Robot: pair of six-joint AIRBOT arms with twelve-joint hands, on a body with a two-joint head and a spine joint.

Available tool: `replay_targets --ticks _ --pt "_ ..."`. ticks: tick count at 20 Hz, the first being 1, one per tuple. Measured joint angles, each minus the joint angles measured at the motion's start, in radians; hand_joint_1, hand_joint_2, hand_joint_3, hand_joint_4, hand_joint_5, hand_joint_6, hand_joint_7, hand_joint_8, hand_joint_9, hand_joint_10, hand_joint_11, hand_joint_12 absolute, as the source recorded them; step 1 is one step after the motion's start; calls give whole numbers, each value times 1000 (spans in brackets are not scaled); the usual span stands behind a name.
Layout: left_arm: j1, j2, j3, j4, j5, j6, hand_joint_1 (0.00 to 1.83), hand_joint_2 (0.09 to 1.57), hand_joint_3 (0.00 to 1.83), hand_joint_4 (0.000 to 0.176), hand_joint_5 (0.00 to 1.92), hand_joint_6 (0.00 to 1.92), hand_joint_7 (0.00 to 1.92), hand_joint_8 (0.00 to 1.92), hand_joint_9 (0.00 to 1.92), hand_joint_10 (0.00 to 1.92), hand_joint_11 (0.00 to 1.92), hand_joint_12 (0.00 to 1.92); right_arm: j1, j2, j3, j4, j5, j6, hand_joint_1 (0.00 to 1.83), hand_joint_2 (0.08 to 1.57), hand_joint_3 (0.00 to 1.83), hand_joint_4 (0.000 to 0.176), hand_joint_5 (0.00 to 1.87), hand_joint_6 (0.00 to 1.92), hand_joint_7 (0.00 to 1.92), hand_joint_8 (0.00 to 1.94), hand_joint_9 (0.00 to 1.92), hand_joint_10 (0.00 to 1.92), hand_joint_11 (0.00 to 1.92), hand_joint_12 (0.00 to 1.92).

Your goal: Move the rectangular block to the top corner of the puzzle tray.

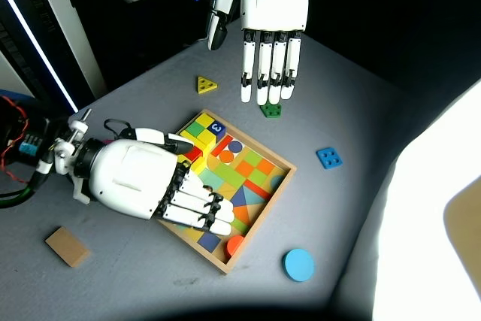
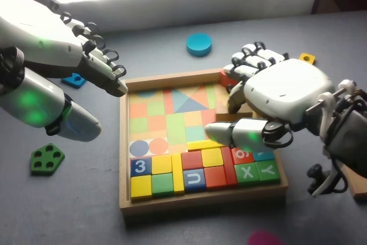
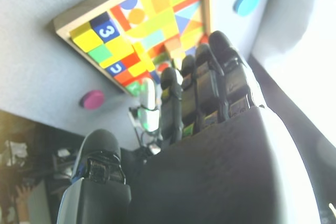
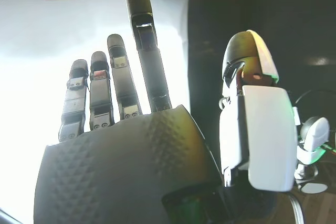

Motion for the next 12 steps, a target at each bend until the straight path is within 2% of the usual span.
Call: replay_targets --ticks 1,9,10,12 --pt "0 0 0 -1 0 0 25 1266 0 27 287 3 216 2 216 0 0 686 -1 4 1 1 2 0 0 1131 1 0 868 259 269 22 61 69 0 0" --pt "0 0 0 -1 0 0 16 1265 0 33 276 2 231 1 230 2 0 701 0 3 51 -14 -22 37 0 1126 0 0 852 253 229 0 48 58 0 0" --pt "-5 0 0 0 -3 0 53 1265 0 27 290 6 235 2 234 3 0 711 2 -1 63 -15 -27 48 0 1132 2 0 849 253 274 18 47 56 0 0" --pt "-6 0 0 -1 2 0 27 1265 0 31 276 2 232 0 230 1 0 706 3 -6 80 -25 -31 48 0 1133 2 0 857 257 297 26 54 58 0 0"
